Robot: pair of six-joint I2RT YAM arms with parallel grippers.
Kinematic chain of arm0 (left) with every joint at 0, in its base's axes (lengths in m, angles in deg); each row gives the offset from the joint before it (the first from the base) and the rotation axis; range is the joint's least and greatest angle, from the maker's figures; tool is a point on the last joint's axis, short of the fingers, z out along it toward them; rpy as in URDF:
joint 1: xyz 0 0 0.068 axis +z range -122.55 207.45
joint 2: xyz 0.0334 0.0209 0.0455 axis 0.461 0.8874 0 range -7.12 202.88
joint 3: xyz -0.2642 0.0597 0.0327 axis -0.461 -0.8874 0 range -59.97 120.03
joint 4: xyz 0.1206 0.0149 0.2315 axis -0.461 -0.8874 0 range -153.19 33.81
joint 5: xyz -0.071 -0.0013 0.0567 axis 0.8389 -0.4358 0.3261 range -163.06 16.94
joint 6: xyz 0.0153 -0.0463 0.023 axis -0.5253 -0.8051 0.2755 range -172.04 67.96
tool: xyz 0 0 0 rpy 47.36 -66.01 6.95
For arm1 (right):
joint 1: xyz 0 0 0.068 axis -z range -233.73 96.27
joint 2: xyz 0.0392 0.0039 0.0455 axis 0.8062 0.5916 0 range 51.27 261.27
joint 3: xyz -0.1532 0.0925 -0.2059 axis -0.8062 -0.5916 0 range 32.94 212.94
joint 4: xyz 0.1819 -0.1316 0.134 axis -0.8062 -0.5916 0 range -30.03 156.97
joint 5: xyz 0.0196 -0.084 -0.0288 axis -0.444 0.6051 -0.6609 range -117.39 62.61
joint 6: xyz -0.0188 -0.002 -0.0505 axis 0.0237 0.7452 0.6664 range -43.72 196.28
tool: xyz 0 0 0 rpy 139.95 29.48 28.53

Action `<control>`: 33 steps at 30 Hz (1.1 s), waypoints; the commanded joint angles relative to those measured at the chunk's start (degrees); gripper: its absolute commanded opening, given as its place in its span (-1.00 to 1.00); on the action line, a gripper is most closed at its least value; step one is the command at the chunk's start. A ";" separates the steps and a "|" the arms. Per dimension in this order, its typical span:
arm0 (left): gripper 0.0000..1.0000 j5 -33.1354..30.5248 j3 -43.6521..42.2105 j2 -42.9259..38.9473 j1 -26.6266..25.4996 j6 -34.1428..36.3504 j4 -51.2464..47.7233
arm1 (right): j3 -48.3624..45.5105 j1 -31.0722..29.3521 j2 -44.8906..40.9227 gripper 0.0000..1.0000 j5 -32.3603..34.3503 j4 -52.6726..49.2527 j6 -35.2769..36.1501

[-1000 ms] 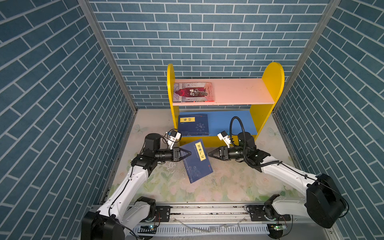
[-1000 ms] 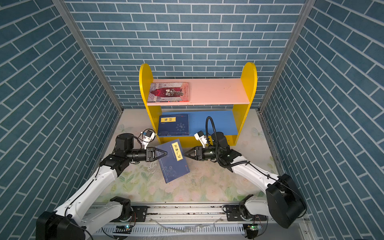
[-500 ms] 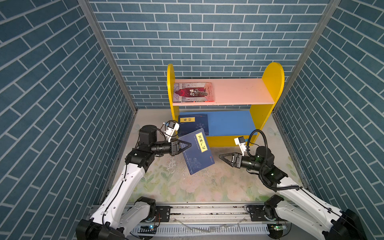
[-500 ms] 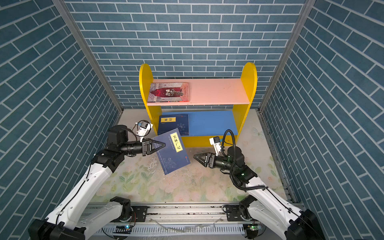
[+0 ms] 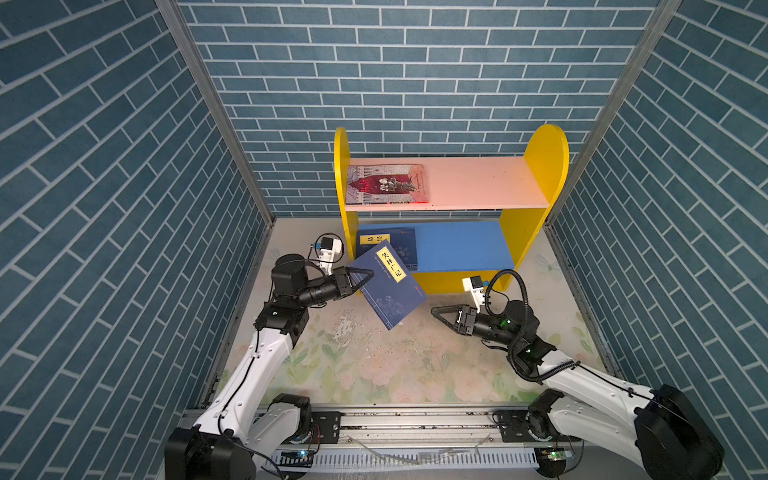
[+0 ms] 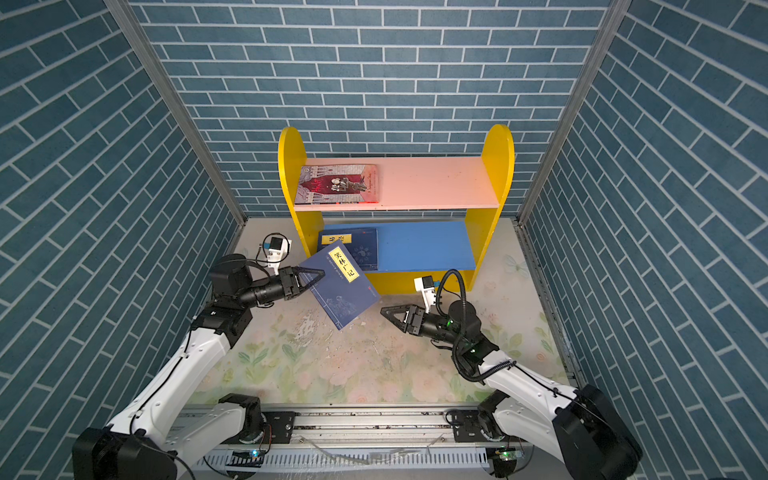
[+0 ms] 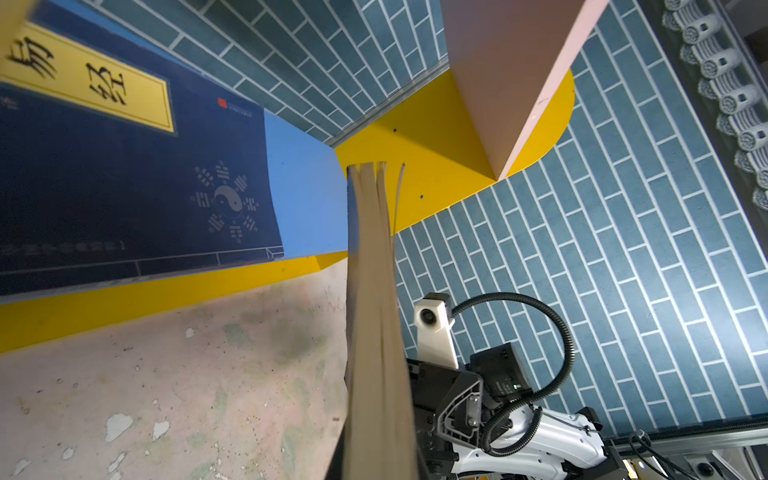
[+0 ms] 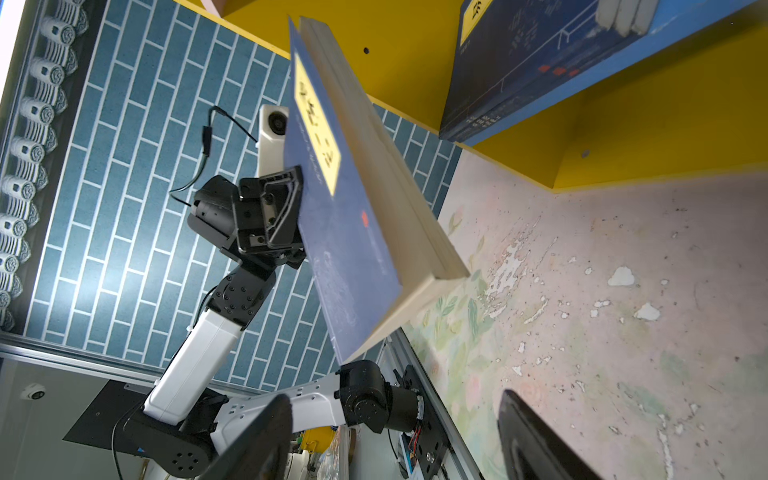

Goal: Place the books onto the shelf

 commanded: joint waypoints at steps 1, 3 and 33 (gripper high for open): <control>-1.00 1.10 -0.23 -0.32 0.29 -2.66 7.75 | 1.87 -1.29 3.31 0.56 0.03 11.74 -3.95; -1.00 0.80 -1.06 -0.41 0.34 -3.87 9.58 | 2.73 -1.86 5.31 0.56 0.50 13.67 -4.24; -1.00 0.18 -4.69 -0.31 0.21 -9.70 16.91 | 12.55 -7.43 24.98 0.37 6.04 34.17 -8.11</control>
